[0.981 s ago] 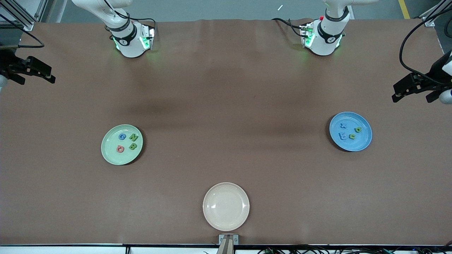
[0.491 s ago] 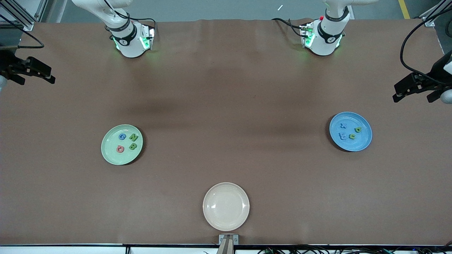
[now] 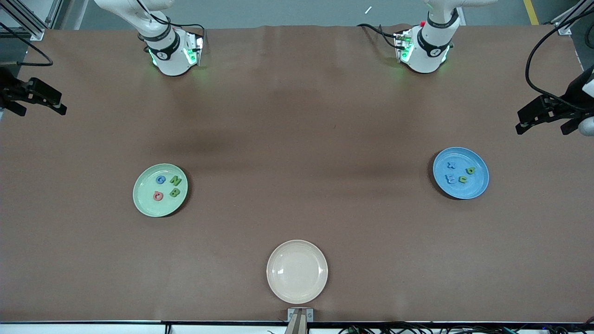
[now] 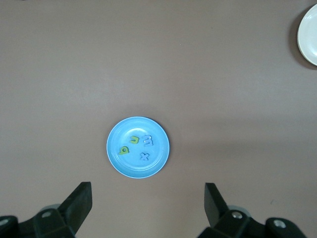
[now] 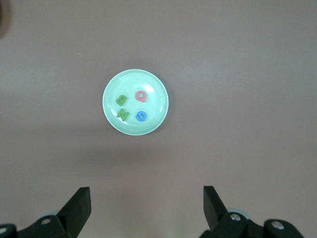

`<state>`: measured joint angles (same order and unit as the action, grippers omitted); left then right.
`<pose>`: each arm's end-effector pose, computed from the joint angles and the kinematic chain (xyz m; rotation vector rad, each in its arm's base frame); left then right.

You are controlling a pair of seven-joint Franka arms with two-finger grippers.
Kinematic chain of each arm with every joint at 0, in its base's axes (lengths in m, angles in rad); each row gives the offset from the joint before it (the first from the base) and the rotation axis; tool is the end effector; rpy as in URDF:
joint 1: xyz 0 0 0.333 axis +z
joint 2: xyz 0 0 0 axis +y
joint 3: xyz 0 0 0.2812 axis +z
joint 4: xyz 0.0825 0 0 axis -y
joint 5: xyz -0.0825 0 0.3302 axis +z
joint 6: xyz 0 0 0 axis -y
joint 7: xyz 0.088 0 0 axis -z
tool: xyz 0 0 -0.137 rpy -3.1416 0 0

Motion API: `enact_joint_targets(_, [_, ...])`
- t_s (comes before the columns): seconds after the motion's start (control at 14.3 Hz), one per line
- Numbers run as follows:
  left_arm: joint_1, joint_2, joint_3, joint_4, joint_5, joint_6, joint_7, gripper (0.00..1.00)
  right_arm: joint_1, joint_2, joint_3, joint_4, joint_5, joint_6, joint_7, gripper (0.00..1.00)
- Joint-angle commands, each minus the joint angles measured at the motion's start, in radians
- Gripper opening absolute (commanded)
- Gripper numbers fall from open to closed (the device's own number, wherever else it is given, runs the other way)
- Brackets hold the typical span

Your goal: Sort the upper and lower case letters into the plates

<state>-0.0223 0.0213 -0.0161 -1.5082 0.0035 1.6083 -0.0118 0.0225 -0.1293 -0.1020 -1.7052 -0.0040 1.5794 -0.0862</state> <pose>0.5131 -0.0192 0.5788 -3.1377 0.0417 -0.1238 0.4631 -0.0401 0.5663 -3.1327 -0.0118 -0.0056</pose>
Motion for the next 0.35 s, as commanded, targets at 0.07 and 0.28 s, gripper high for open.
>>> enact_joint_targets(0.07, [-0.002, 0.008, 0.002, 0.025, 0.009, -0.019, 0.012, 1.00, -0.003, -0.027, 0.008, -0.024, -0.028, 0.002, 0.005, 1.00])
enact_joint_targets(0.28, [-0.002, 0.006, 0.004, 0.025, 0.007, -0.021, 0.013, 1.00, -0.004, -0.027, 0.008, -0.027, -0.025, -0.001, 0.008, 1.00])
